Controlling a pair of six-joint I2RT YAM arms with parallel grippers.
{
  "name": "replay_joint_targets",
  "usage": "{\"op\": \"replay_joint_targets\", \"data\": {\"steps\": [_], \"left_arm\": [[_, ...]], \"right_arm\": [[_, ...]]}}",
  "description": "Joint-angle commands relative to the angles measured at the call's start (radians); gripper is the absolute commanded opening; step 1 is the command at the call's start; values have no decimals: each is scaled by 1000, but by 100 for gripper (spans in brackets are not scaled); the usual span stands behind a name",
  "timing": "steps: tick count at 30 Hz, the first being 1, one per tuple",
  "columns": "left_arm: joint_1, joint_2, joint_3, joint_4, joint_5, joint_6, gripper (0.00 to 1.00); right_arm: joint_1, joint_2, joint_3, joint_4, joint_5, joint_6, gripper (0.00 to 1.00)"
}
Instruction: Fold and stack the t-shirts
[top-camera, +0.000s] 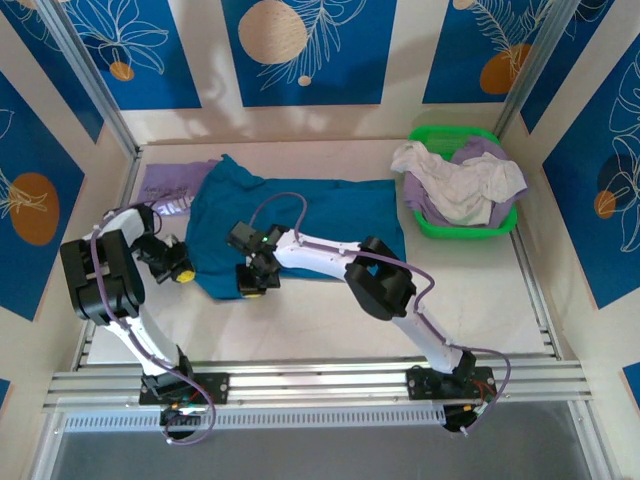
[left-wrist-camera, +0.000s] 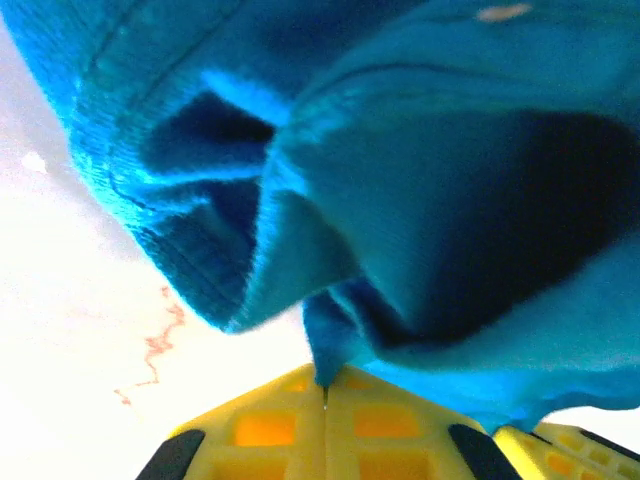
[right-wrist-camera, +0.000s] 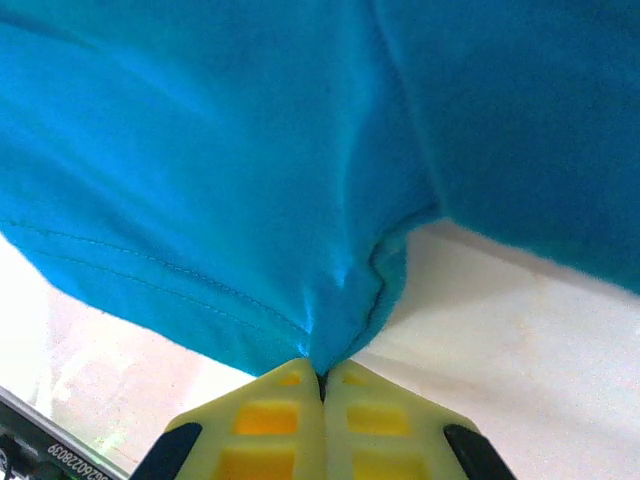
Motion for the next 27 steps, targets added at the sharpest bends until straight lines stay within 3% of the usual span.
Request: {"op": "replay_joint_targets", "data": {"steps": [1, 8, 17, 25, 27], "left_arm": [[-6, -40, 61, -43, 48, -4, 0], [-34, -6, 211, -68, 110, -58, 0], [-89, 147, 448, -111, 116, -101, 0], [-131, 331, 654, -109, 149, -143, 0], [-138, 371, 708, -104, 166, -161, 6]], "right_arm": [[-31, -47, 24, -19, -8, -7, 0], [-90, -39, 93, 0, -23, -24, 0], [-176, 11, 200, 35, -35, -52, 0], [-265, 151, 388, 37, -81, -97, 0], [-290, 190, 437, 35, -103, -95, 0]]}}
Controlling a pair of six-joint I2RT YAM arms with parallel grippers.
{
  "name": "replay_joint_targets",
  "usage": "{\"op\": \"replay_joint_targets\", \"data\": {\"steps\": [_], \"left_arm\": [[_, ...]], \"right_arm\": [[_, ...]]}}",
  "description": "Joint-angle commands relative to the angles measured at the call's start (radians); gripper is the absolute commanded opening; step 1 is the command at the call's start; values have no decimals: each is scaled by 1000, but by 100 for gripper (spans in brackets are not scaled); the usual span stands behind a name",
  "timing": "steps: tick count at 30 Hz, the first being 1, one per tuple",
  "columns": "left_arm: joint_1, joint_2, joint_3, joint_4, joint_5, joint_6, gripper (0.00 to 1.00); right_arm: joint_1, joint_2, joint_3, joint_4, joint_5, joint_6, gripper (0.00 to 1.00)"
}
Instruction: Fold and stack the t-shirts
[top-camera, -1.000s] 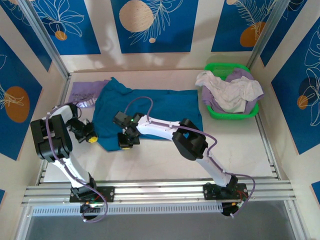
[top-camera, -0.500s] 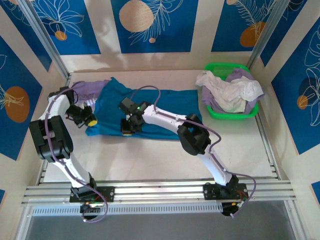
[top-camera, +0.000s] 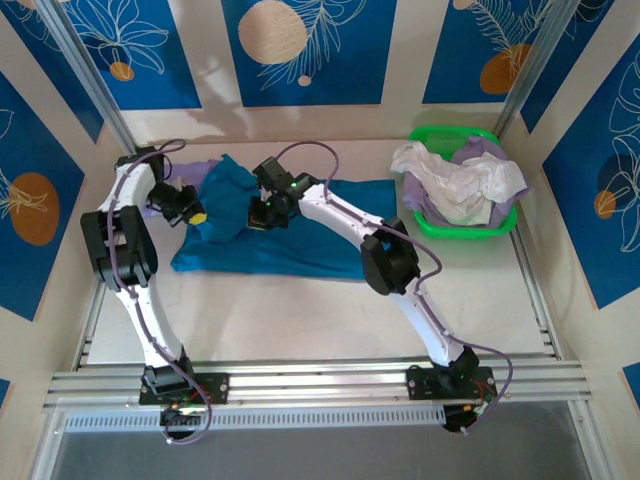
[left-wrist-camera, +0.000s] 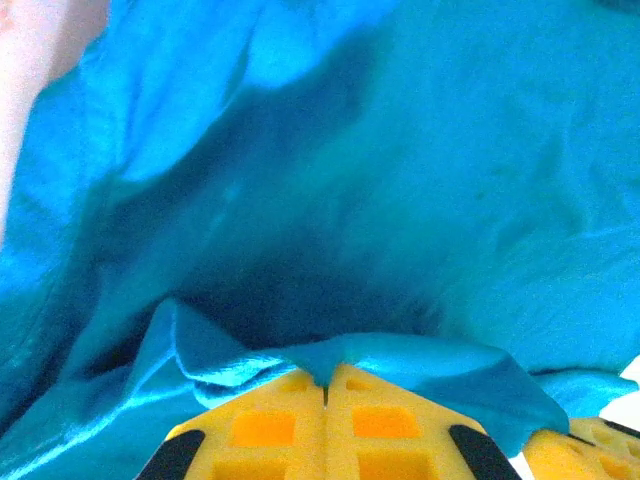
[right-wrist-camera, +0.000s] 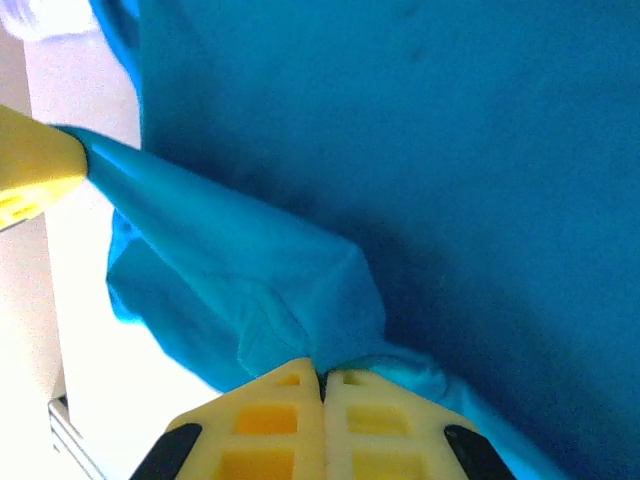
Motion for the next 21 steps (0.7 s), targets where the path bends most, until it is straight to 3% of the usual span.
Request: {"op": "replay_joint_targets", "data": {"steps": [1, 2, 3, 6, 8, 13, 21], "left_arm": [[-15, 61, 95, -8, 57, -56, 16], [-15, 77, 111, 2, 74, -71, 27], [-15, 90, 130, 12, 96, -86, 32], [-15, 68, 140, 71, 110, -134, 32], [-16, 41, 140, 82, 109, -146, 32], [-22, -20, 75, 40, 69, -99, 35], [-62, -101, -158, 94, -21, -36, 36]], "right_arm": [[-42, 66, 81, -11, -63, -17, 0], [-53, 76, 96, -11, -76, -16, 1], [-64, 85, 116, -18, -80, -20, 7], [-81, 66, 138, -37, -64, -54, 31], [-92, 39, 129, -55, -60, -67, 38], [-96, -73, -2, -73, -58, -98, 41], [-91, -357, -433, 95, -38, -63, 41]]}}
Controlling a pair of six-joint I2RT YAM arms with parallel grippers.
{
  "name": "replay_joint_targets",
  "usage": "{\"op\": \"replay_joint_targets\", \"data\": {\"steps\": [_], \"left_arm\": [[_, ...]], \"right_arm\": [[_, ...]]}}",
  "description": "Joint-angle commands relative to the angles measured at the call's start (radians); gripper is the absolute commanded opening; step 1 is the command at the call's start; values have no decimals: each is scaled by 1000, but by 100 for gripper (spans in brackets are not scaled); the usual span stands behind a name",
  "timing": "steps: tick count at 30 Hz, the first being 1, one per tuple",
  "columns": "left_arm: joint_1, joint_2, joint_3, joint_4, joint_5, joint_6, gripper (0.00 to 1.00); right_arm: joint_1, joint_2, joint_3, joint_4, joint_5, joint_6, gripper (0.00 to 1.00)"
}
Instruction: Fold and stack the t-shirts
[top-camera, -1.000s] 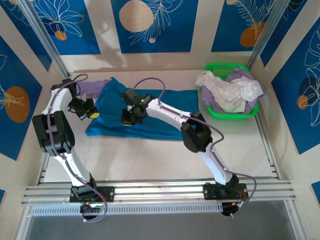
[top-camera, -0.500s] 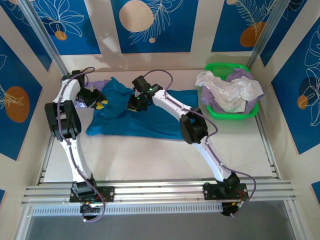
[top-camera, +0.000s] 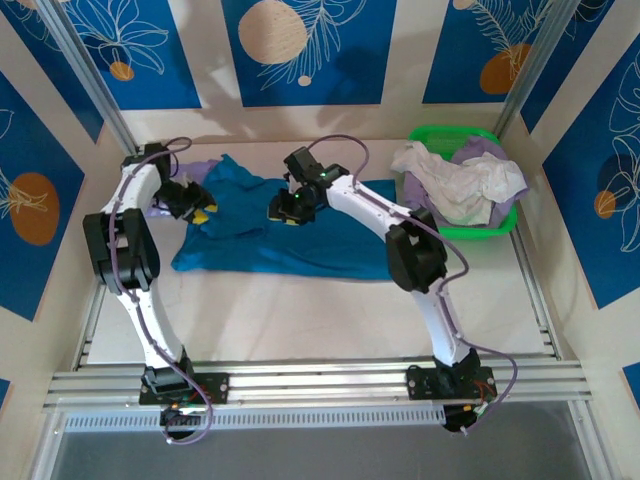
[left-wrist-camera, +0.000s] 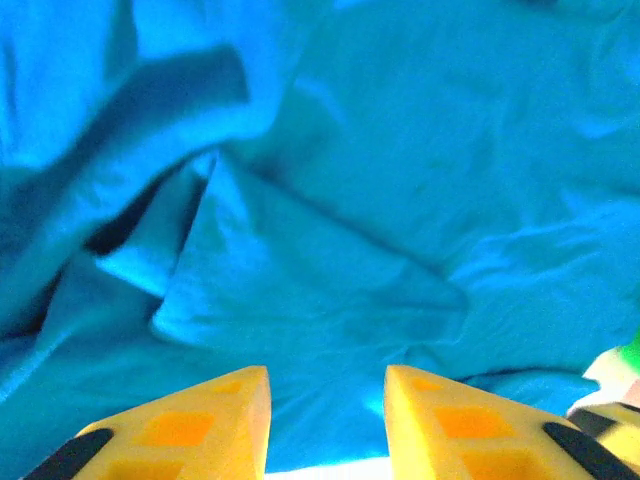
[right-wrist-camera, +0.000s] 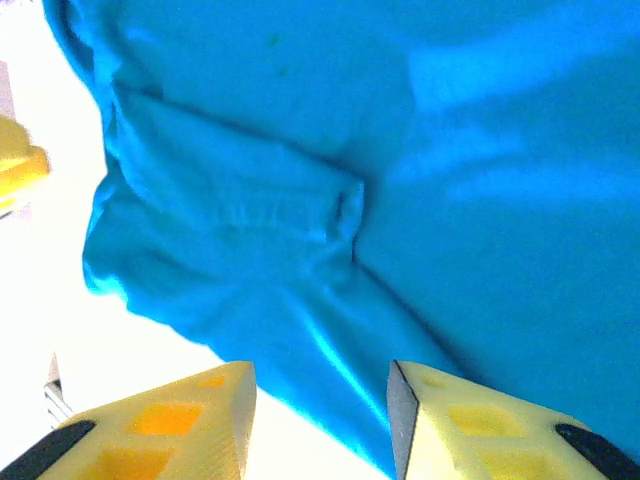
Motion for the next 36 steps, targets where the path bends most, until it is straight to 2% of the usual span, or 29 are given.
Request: {"op": "replay_joint_targets", "data": {"steps": [1, 6, 13, 18, 21, 27, 36], "left_arm": [[-23, -22, -77, 21, -44, 38, 37], [-34, -17, -134, 54, -109, 52, 41], [-36, 13, -158, 80, -184, 83, 40], [-45, 48, -146, 112, -127, 64, 28], [-53, 59, -133, 107, -131, 68, 24], [-54, 40, -121, 98, -142, 70, 1], [-54, 62, 3, 80, -88, 16, 0]], "right_arm": [[1, -119, -116, 61, 6, 7, 41], [-16, -243, -253, 75, 13, 6, 41], [-36, -384, -419, 79, 34, 0, 41], [-53, -447, -488, 75, 42, 1, 40], [-63, -475, -516, 74, 45, -1, 40], [-75, -509, -570, 82, 54, 6, 40], [-72, -552, -683, 129, 47, 42, 39]]}}
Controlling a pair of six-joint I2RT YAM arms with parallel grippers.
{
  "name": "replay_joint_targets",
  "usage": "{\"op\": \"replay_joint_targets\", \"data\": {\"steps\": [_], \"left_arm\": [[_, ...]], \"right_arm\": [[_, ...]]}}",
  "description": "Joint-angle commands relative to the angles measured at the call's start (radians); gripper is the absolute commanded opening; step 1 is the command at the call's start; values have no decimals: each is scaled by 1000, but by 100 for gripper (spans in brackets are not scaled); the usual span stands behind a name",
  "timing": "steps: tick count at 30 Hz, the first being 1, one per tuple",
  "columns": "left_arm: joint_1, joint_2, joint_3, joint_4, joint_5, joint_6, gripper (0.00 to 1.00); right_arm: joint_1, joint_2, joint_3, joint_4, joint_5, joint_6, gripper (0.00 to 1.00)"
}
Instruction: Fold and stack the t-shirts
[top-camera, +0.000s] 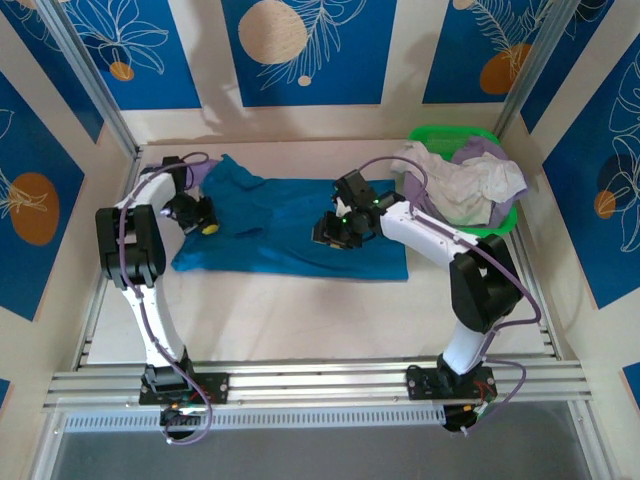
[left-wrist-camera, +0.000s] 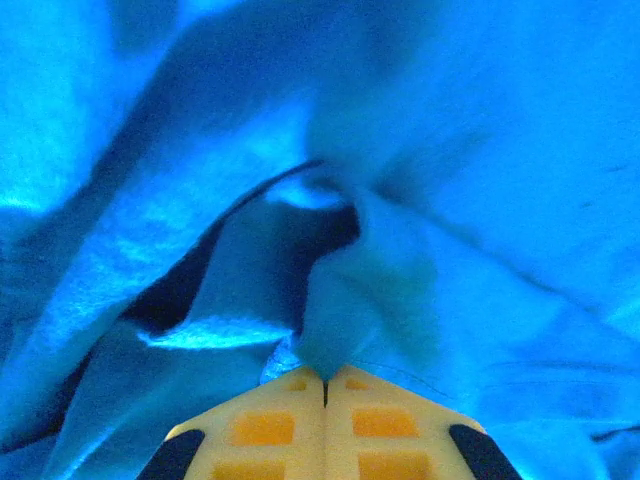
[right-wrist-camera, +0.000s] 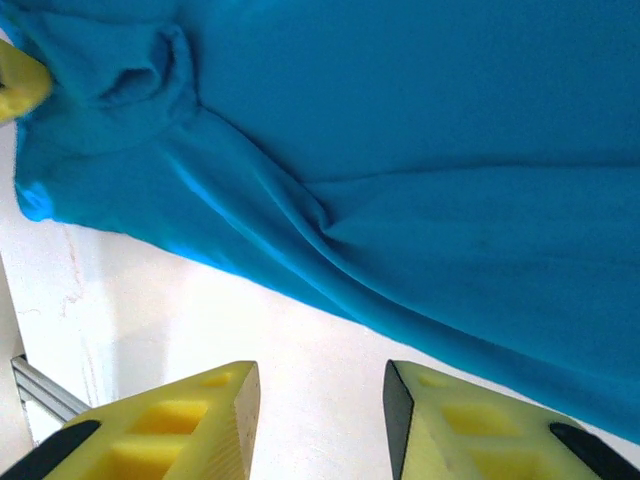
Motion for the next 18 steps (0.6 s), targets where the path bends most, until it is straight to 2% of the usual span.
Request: {"op": "replay_joint_targets", "data": {"steps": [1, 9, 12, 16, 18], "left_arm": [[-7, 25, 89, -14, 50, -44, 0], [-2, 116, 181, 82, 159, -196, 0], [-2, 125, 182, 117, 189, -242, 14], [5, 72, 122, 214, 185, -299, 16], [7, 13, 41, 313, 194, -351, 22]], "right_arm": [[1, -58, -41, 22, -2, 25, 39], [1, -84, -66, 15, -7, 25, 39], [-1, -100, -73, 11, -1, 22, 40], [-5, -127, -98, 12, 30, 25, 40], [-13, -137, -106, 8, 39, 24, 41]]}}
